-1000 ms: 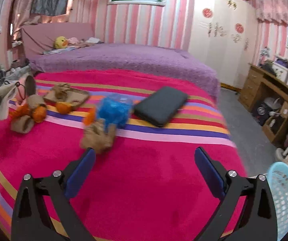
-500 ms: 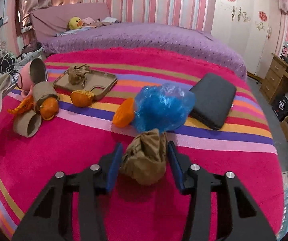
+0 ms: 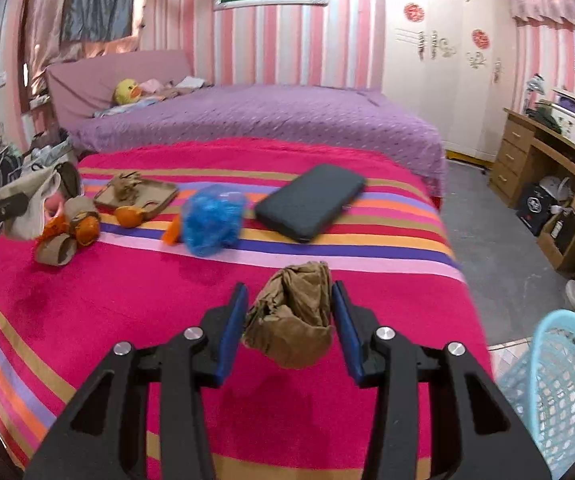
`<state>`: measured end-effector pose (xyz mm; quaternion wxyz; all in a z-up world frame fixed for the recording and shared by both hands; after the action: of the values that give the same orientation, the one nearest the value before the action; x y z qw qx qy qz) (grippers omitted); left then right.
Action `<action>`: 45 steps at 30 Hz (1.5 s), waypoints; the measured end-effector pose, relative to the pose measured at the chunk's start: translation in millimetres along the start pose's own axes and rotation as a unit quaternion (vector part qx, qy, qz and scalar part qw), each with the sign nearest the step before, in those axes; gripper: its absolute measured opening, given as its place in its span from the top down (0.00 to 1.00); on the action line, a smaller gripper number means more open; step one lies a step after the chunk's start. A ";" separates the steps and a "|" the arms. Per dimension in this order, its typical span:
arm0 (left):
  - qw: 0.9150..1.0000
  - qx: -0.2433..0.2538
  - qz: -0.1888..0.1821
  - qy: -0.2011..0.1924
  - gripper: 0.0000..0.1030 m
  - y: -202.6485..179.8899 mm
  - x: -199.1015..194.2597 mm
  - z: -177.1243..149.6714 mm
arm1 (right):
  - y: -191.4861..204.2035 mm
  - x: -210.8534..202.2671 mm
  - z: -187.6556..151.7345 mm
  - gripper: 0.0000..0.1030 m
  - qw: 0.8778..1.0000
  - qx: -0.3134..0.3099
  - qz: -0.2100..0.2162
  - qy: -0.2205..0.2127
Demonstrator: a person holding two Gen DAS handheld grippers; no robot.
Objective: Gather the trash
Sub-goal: 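Grasp the beige cloth bag with the left tool while the right tool grasps the brown paper wad, then carry both items to the blue basket and open both tools over it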
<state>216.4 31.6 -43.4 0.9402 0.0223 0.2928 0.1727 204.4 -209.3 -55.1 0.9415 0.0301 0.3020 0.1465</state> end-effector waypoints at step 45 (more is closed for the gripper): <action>0.963 0.148 -0.225 -0.024 0.77 -378.5 -187.9 -99.5 | -307.7 -192.6 -83.8 0.58 0.978 0.112 -0.169 -0.040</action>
<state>134.3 -393.2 -77.9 0.9479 0.0985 0.2896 -0.0888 86.1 -562.5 -60.3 0.9546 0.0895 0.2795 -0.0511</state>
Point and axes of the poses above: each gripper's, at about its wrist camera, not at the fingertips, and x roughly the way its jaws point, y to its left, z to its top, the point moved 6 cm from there along x, roughly the way its jaws point, and after that the axes turned 15 degrees about z, right-handed, at the moved point
